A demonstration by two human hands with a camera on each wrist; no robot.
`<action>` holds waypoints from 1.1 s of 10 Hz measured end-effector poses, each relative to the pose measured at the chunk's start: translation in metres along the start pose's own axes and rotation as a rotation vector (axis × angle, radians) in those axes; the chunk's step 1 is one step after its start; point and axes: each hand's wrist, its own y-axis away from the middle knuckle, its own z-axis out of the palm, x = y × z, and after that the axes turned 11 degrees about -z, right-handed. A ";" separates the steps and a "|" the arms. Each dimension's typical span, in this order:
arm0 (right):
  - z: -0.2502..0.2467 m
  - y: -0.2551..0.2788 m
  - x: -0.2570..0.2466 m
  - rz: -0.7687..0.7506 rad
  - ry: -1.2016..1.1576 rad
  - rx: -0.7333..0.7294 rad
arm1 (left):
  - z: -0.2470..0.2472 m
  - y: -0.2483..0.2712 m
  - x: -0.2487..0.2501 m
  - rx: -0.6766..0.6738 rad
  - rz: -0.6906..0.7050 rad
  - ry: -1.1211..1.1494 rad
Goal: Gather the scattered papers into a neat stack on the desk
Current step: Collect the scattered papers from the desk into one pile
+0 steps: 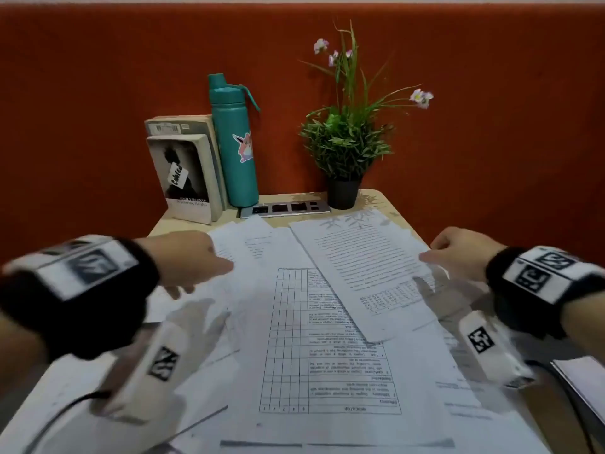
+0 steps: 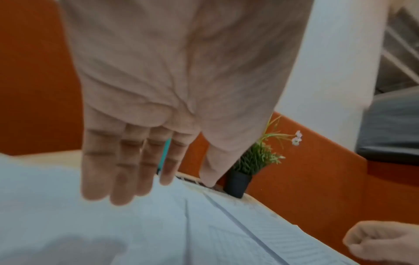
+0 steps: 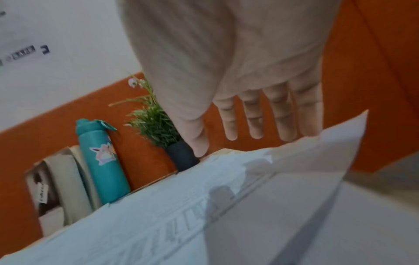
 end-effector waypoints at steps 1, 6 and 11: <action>0.013 -0.017 -0.004 0.091 0.061 -0.118 | 0.016 -0.019 0.026 -0.130 -0.036 0.118; -0.001 -0.011 -0.008 0.151 -0.079 -0.135 | 0.054 -0.021 0.050 -0.187 -0.060 0.258; 0.039 0.012 -0.030 0.050 -0.544 -0.280 | 0.066 -0.023 0.060 -0.454 0.194 1.402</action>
